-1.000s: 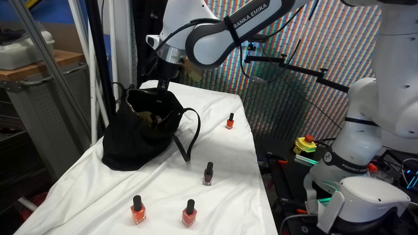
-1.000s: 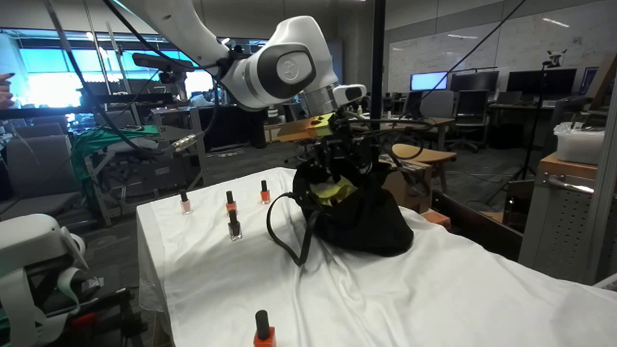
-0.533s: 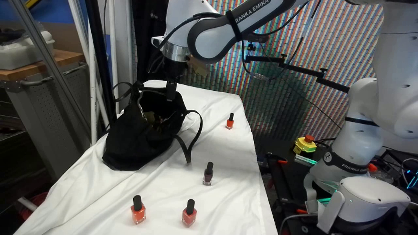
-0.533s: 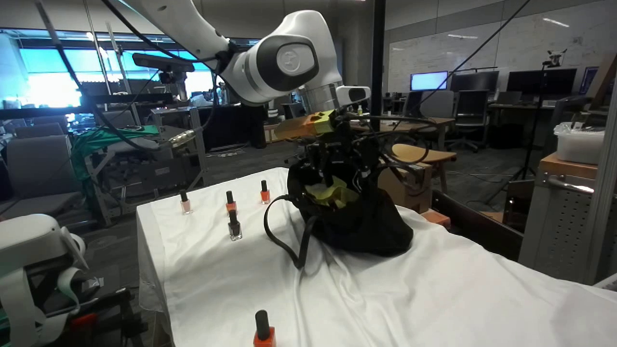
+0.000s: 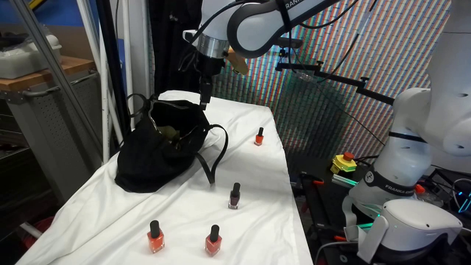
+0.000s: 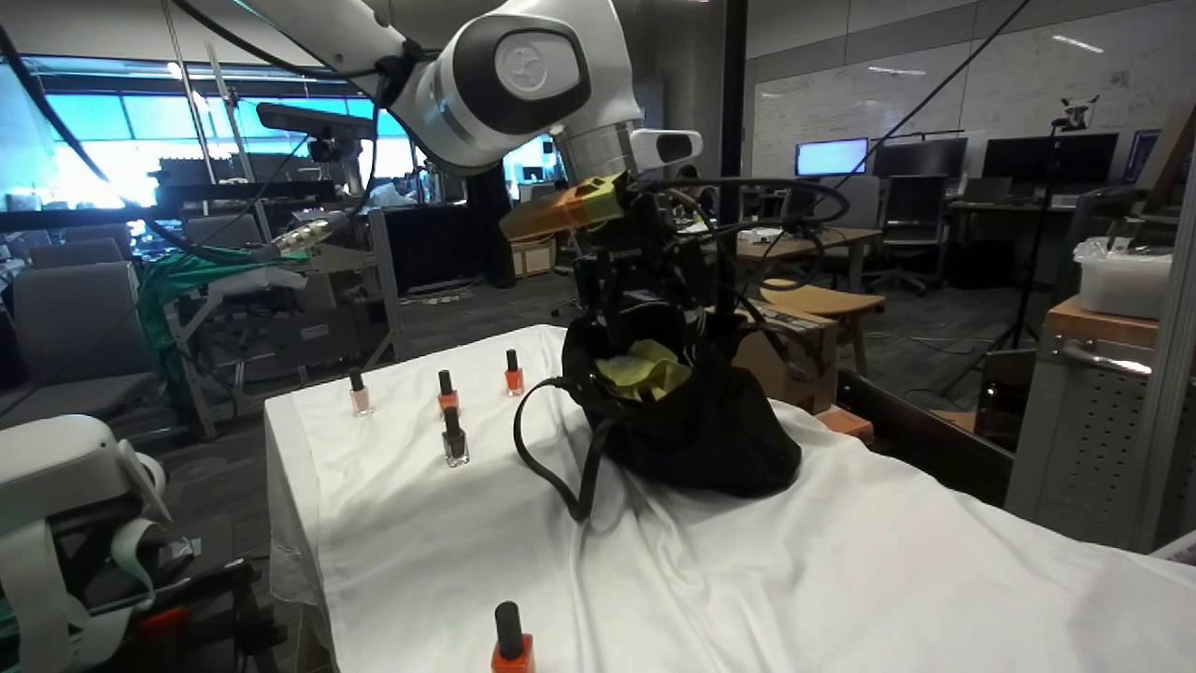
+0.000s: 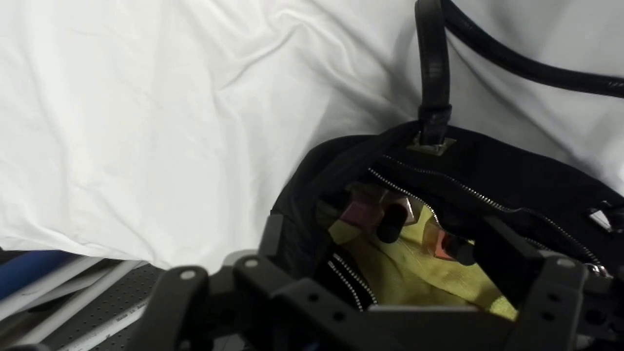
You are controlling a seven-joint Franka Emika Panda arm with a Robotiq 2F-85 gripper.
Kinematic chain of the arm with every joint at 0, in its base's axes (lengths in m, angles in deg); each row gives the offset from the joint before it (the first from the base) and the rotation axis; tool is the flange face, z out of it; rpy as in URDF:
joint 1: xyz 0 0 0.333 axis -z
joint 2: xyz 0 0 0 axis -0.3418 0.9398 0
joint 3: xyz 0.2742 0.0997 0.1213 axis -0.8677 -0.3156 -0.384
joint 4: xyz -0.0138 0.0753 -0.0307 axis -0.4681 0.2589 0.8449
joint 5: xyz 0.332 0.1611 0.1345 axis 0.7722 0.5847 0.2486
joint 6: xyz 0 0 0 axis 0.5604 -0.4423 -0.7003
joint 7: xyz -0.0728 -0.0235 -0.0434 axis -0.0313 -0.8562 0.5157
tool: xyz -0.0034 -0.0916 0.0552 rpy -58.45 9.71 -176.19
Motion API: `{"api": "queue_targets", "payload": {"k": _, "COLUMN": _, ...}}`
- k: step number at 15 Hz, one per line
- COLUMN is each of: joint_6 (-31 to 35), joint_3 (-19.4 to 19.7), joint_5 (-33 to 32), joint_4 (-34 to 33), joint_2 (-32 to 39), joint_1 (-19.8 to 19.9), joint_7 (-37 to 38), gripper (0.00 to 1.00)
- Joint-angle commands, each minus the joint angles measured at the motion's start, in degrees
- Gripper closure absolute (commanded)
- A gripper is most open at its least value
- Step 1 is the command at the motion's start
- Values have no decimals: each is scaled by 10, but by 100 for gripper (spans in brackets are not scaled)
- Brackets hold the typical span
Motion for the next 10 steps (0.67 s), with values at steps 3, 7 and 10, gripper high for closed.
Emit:
{"api": "queue_targets", "payload": {"k": 3, "joint_6": -39, "joint_3": 9, "joint_5": -2, "joint_4": 73, "joint_2": -80, "joint_1": 7, "joint_7": -16, "gripper": 0}}
{"api": "queue_targets", "payload": {"k": 7, "joint_6": -46, "joint_3": 23, "joint_5": -5, "joint_4": 143, "joint_2": -136, "joint_1": 15, "joint_7": -3, "gripper": 0}}
{"api": "queue_targets", "payload": {"k": 10, "joint_6": -44, "joint_3": 34, "joint_5": -1, "joint_4": 190, "joint_2": -165, "joint_1": 22, "joint_7": 24, "gripper": 0}}
